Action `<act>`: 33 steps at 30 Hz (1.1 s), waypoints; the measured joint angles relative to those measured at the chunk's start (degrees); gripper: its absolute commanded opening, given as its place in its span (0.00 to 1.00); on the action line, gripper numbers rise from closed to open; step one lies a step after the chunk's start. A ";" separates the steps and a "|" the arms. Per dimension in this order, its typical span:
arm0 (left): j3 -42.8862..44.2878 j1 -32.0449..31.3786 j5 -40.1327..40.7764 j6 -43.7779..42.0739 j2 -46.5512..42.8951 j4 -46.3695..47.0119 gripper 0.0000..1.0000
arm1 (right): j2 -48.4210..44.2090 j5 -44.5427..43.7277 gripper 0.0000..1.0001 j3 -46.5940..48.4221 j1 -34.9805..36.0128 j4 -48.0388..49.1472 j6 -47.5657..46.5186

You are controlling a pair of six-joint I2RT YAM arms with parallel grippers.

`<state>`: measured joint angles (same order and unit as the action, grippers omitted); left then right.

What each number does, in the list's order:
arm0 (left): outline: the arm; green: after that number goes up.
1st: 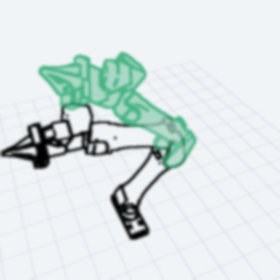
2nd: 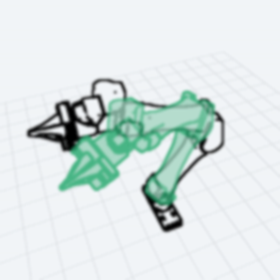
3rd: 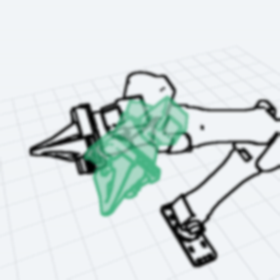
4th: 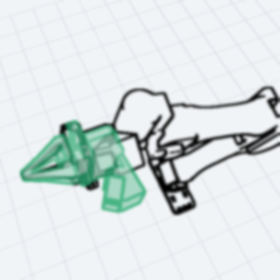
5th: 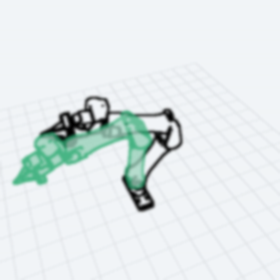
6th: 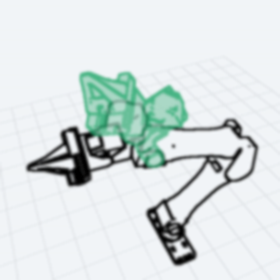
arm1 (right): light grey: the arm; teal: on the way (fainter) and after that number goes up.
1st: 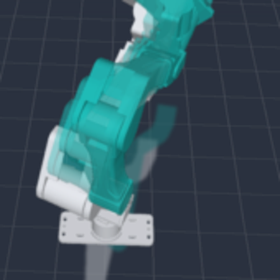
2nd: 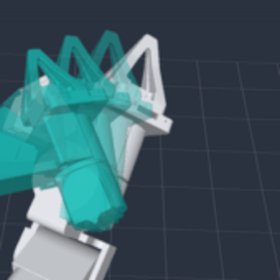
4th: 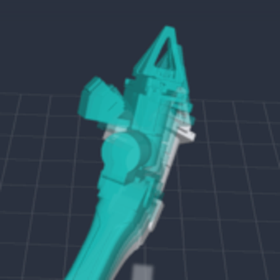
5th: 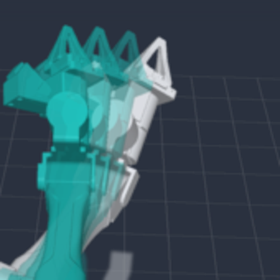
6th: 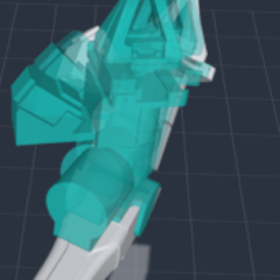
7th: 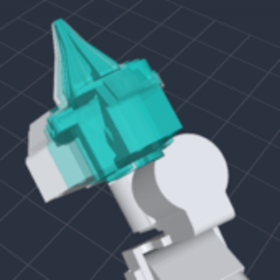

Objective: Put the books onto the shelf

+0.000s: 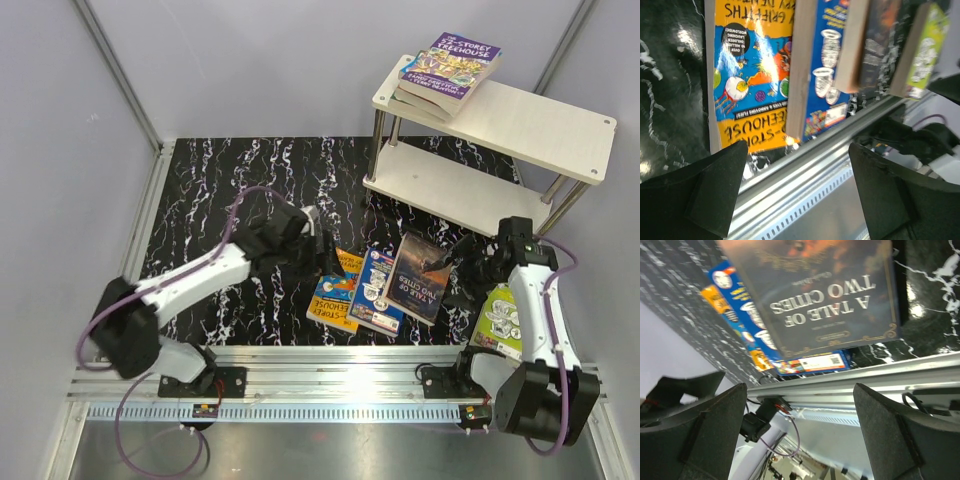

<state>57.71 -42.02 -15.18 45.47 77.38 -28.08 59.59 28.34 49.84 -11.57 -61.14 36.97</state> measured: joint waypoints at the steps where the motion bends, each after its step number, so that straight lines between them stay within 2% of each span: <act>1: 0.02 -0.61 -0.31 -0.04 3.21 1.36 0.88 | 0.66 -0.17 0.94 -0.76 0.00 0.02 -0.33; 5: 1.66 -3.15 -1.09 -0.44 15.23 3.80 0.87 | 4.87 -1.05 0.94 -3.85 0.00 0.63 -1.70; 9: 6.19 -6.03 -1.68 -0.68 23.23 4.15 0.88 | 9.62 -2.40 0.95 -5.55 0.00 1.64 -2.91; 14: 9.86 -8.55 -2.58 -0.83 26.77 8.13 0.88 | 15.63 -3.93 0.96 -5.62 0.00 3.43 -3.61; 20: 10.60 -9.44 -4.81 -0.63 28.94 10.21 0.83 | 23.10 -4.72 0.97 -6.99 0.37 7.26 -2.54; 23: 11.26 -9.90 -5.31 -0.59 30.23 10.58 0.61 | 24.59 -4.85 0.97 -7.45 2.08 8.83 -0.70; 25: 11.28 -9.97 -5.66 -0.42 31.04 10.78 0.37 | 24.63 -4.83 0.97 -7.32 3.32 9.46 0.07; 27: 11.19 -9.73 -6.58 0.07 31.98 10.71 0.21 | 24.63 -4.63 0.97 -7.15 4.57 9.90 0.85; 28: 11.28 -9.60 -7.30 0.20 32.15 10.86 0.06 | 24.61 -4.57 0.98 -7.06 5.09 10.05 1.18; 29: 11.30 -9.60 -7.87 0.57 32.35 11.02 0.00 | 24.61 -4.37 0.97 -7.06 5.49 10.29 1.51; 33: 11.45 -9.46 -9.09 1.03 32.61 11.19 0.00 | 24.61 -3.74 0.98 -7.06 6.97 10.60 2.56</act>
<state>69.17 -51.48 -24.27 46.50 110.00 -16.88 84.20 24.60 42.78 -4.60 -50.54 39.53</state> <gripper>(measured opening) 0.127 0.974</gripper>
